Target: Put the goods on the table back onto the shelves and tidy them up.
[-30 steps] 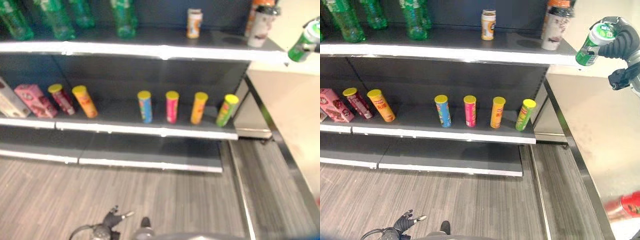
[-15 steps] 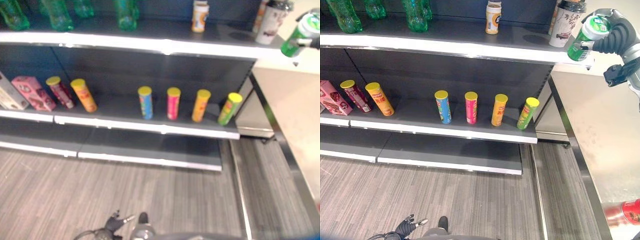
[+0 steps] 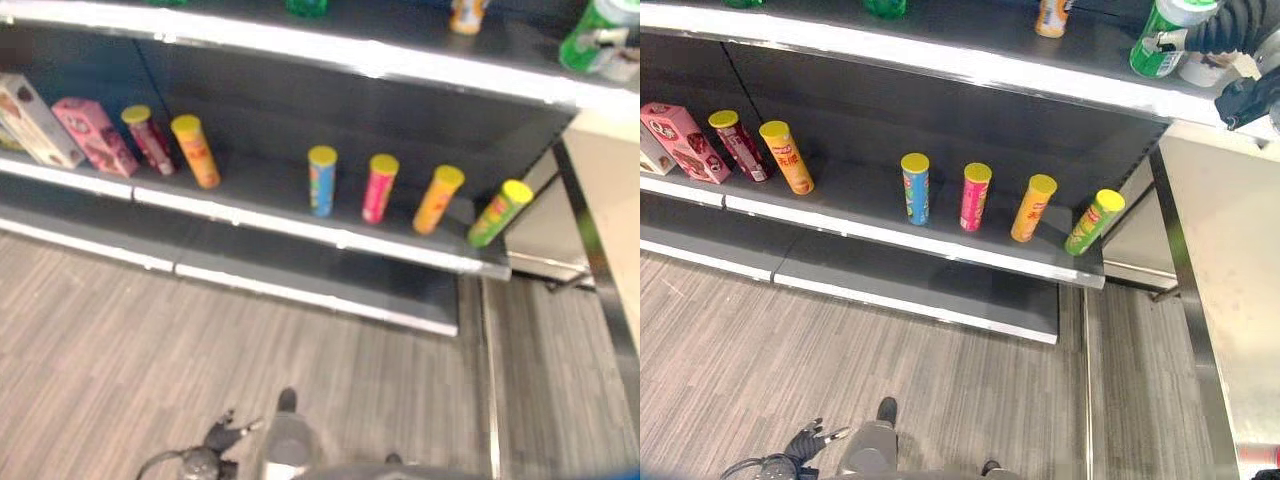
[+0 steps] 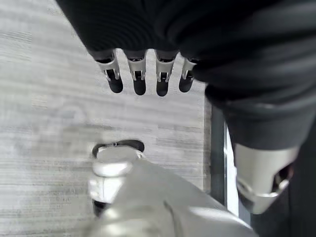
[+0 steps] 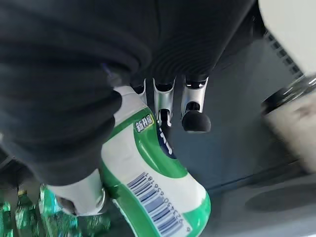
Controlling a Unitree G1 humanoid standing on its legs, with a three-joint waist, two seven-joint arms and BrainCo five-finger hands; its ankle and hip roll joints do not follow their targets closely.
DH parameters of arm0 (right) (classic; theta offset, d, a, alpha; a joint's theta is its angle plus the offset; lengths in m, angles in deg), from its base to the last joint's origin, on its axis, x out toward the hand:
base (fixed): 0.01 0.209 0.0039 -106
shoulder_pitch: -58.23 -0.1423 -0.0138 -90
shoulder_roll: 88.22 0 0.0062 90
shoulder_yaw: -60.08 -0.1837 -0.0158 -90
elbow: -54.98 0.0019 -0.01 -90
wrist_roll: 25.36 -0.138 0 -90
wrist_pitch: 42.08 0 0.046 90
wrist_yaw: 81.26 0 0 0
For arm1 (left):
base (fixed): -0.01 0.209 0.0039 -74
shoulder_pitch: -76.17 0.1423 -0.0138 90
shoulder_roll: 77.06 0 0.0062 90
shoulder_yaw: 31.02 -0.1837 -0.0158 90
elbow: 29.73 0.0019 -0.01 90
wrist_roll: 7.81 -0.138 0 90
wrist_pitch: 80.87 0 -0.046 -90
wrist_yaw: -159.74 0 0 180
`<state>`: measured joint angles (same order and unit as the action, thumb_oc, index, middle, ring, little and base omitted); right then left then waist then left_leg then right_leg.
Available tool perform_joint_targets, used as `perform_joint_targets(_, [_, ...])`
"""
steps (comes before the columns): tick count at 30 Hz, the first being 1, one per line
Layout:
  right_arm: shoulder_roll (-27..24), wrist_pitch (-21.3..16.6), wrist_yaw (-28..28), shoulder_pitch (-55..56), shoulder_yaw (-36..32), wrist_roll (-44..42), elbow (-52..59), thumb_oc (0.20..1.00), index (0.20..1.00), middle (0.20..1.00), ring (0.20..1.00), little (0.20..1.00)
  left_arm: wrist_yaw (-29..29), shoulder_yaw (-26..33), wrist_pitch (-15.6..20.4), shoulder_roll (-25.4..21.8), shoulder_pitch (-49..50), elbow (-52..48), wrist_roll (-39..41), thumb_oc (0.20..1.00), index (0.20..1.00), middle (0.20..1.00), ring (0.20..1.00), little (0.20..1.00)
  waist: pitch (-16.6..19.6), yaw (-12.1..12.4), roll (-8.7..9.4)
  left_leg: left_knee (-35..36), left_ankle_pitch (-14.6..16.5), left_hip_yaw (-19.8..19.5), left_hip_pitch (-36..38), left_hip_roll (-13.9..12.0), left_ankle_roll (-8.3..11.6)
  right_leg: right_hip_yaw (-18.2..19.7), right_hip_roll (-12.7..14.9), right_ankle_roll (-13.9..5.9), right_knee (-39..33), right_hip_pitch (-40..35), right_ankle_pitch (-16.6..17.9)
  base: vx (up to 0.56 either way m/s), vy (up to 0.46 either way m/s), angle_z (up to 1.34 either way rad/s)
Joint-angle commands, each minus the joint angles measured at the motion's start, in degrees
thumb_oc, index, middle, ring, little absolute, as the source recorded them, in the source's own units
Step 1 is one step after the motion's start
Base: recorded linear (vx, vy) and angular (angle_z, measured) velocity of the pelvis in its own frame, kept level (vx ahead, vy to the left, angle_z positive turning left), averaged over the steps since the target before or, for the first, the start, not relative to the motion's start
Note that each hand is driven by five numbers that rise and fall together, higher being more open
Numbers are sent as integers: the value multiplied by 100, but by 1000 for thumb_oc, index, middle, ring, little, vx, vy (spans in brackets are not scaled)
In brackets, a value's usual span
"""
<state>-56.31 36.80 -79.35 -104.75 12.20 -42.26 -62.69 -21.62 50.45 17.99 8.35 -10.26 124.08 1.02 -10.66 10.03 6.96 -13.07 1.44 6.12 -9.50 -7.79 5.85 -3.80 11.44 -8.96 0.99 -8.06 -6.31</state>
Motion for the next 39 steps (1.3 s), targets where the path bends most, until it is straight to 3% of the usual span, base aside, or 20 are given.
perform_joint_targets(1, [-264,-64,-146,-641,150,-3,42,200,200,200,200,200,-70,-222,217,-105,-81,-93,-85,1000,1000,1000,1000,1000,666,228,-228,1417,-782,-161,52,-783,818,-34,93,-507,367,-339,-504,252,519,-30])
perform_joint_targets(2, [-156,-97,-243,-569,53,-17,55,200,200,200,200,200,-148,-188,233,-246,-165,-135,-129,1000,1000,1000,1000,1000,710,195,-146,1268,-637,14,158,-563,725,93,413,-604,441,-143,133,141,331,-17])
perform_joint_targets(5, [-68,-108,-329,-593,-8,-9,146,200,200,200,200,200,-204,-29,235,-407,-216,-219,-95,1000,1000,1000,1000,1000,729,211,-78,1230,-438,272,281,-350,552,199,639,-604,523,93,654,95,282,-25])
perform_joint_targets(7, [-56,-117,-324,-540,-100,-32,241,200,200,200,200,200,-205,13,225,-497,-215,-194,-186,1000,1000,1000,1000,1000,727,187,-47,1290,-383,413,361,-277,466,250,567,-576,540,257,913,62,182,-30])
perform_joint_targets(10, [-150,-151,-300,-659,-43,-149,248,200,200,200,200,200,-186,56,209,-563,-233,-93,-175,1000,1000,1000,1000,1000,764,71,-75,1583,-335,611,595,-185,344,201,19,-549,340,674,462,50,171,-28])
perform_joint_targets(11, [-149,-152,-299,-668,-33,-151,245,200,200,200,200,200,-185,57,210,-561,-231,-92,-175,1000,1000,1000,1000,1000,758,67,-78,1591,-333,609,609,-184,346,197,20,-549,351,667,449,48,116,-18])
perform_joint_targets(12, [-160,-178,-301,-757,23,-216,216,200,200,200,200,200,-169,69,203,-567,-249,-66,-158,1000,1000,1000,1000,1000,734,19,-75,1659,-295,629,703,-94,282,113,-248,-519,247,824,335,12,90,-17])
perform_joint_targets(13, [-269,-216,-469,-538,-30,-144,-529,200,200,200,200,200,-215,82,24,-524,-191,166,-479,1000,1000,1000,1000,1000,621,-34,-67,1698,-167,665,809,20,195,54,-534,-464,140,930,202,28,129,-28])
perform_joint_targets(14, [-179,-265,-314,-811,46,-1,-390,200,200,200,200,200,-171,8,142,-619,-247,149,-430,1000,1000,1000,1000,1000,563,-44,-67,1639,-212,445,747,129,177,253,-688,-524,76,874,99,52,106,-16])
perform_joint_targets(16, [-171,-88,-282,-1173,362,-246,-459,200,200,200,200,200,-80,-18,152,-518,-400,103,-212,1000,1000,1000,1000,1000,477,-45,-2,1648,-192,281,922,264,140,407,-875,-408,18,831,101,168,106,33])
perform_joint_targets(24, [165,-95,-133,-1231,559,-400,-636,200,200,200,200,200,-55,-85,156,-201,-232,210,-188,1000,1000,1000,1000,1000,592,153,48,1730,-113,137,1153,282,142,81,-905,-306,-350,423,179,113,19,22])
perform_joint_targets(34, [555,-58,-104,-1401,628,-328,-888,200,200,200,200,200,-98,17,109,-165,-94,404,-163,1000,1000,1000,1000,1000,708,394,42,1696,-72,93,1070,323,142,-148,-730,-351,-379,322,138,67,35,20])
perform_joint_targets(39, [952,36,-121,-1414,535,-193,-1681,200,200,200,200,200,-134,24,125,-92,-36,416,-16,1000,1000,1000,1000,1000,757,567,-25,1709,-64,44,1052,376,144,-237,-640,-380,-428,294,153,55,18,15])
